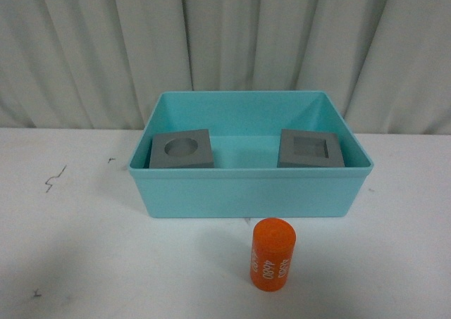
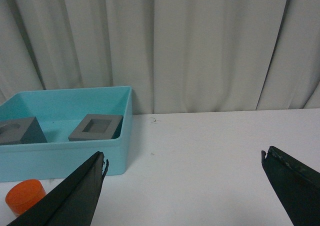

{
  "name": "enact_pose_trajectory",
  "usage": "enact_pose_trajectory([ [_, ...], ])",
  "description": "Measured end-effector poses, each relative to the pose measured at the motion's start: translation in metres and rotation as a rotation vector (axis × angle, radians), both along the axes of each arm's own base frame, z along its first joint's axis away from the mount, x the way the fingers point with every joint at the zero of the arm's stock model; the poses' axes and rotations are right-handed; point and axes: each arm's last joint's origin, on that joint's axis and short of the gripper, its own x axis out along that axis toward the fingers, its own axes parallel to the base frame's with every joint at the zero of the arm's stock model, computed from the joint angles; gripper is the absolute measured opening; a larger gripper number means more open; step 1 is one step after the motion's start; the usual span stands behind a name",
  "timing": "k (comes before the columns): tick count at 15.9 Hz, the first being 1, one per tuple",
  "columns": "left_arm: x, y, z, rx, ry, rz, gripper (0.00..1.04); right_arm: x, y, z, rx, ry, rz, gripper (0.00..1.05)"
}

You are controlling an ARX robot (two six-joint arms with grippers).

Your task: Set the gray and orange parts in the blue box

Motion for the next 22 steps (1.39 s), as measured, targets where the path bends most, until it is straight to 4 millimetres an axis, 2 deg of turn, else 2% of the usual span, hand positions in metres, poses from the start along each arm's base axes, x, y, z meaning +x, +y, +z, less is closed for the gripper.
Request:
enact_pose_trajectory([
  [4,-0.004,0.000,-0.001,0.000,0.002,0.000,0.02,0.000,0.000,0.000,0.000,0.000,0.000,0.98],
  [6,-0.010,0.000,-0.007,0.000,0.059,-0.002,0.02,0.000,0.000,0.000,0.000,0.000,0.000,0.98],
  [8,-0.015,0.000,-0.001,0.000,-0.009,-0.003,0.02,0.000,0.000,0.000,0.000,0.000,0.000,0.98],
  [15,-0.015,0.000,-0.004,0.000,0.013,0.000,0.03,0.000,0.000,0.000,0.000,0.000,0.000,0.98],
  [17,-0.015,0.000,-0.004,0.000,0.012,0.000,0.31,0.000,0.000,0.000,0.000,0.000,0.000,0.98],
  [21,-0.015,0.000,-0.004,0.000,0.013,0.000,0.73,0.000,0.000,0.000,0.000,0.000,0.000,0.98],
  [22,-0.015,0.000,-0.004,0.000,0.013,0.000,0.89,0.000,0.000,0.000,0.000,0.000,0.000,0.98],
])
